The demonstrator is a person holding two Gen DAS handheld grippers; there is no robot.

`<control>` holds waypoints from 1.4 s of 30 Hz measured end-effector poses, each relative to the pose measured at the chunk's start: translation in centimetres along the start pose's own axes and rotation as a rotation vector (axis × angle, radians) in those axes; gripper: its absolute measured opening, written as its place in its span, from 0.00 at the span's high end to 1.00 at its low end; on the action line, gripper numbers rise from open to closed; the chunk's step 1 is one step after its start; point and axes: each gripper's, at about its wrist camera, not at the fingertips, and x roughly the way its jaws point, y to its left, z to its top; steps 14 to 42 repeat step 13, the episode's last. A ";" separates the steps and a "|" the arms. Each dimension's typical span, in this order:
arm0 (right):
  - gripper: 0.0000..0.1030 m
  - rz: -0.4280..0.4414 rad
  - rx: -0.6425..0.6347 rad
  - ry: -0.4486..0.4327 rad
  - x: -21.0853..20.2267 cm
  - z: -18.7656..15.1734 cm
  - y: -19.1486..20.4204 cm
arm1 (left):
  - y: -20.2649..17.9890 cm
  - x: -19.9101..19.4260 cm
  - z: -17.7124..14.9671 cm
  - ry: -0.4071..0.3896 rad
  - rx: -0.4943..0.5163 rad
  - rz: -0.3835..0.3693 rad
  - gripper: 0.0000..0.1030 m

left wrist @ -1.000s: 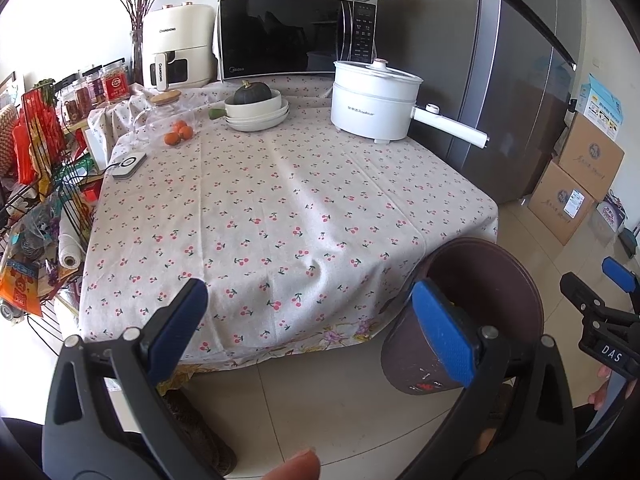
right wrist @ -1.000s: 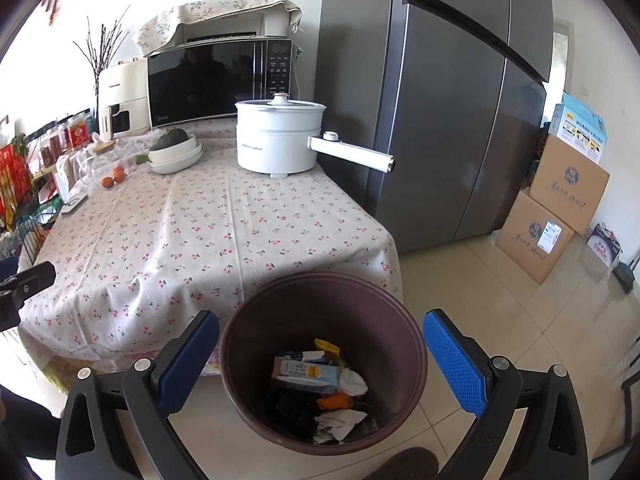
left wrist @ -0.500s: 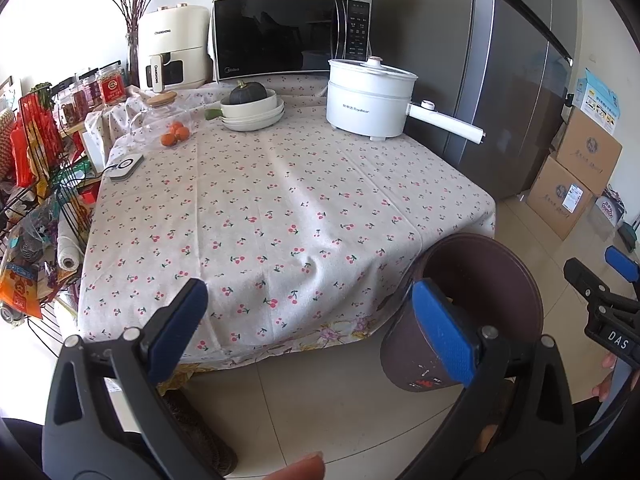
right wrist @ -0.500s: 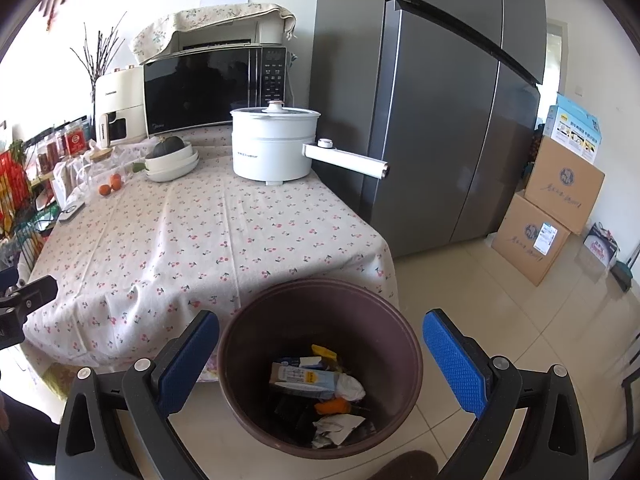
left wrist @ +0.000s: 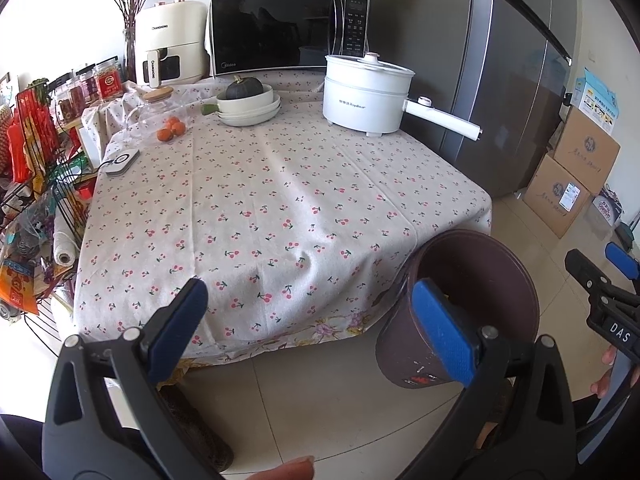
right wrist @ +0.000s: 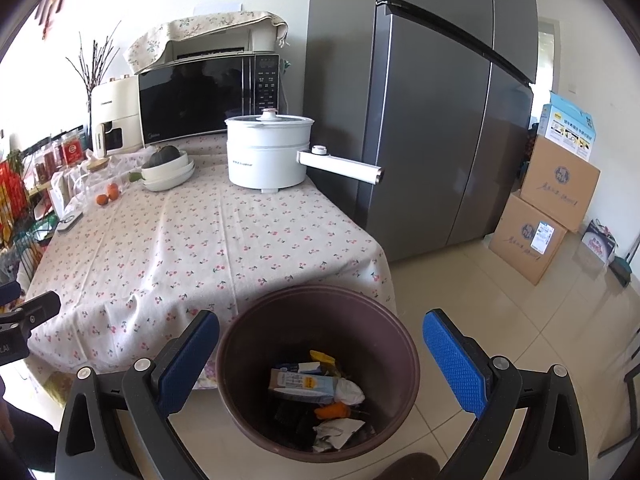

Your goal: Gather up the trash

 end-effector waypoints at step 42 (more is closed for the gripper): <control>0.00 -0.003 0.006 -0.019 -0.2 -0.1 0.0 | 0.7 -0.3 0.2 0.005 -0.017 -0.002 0.01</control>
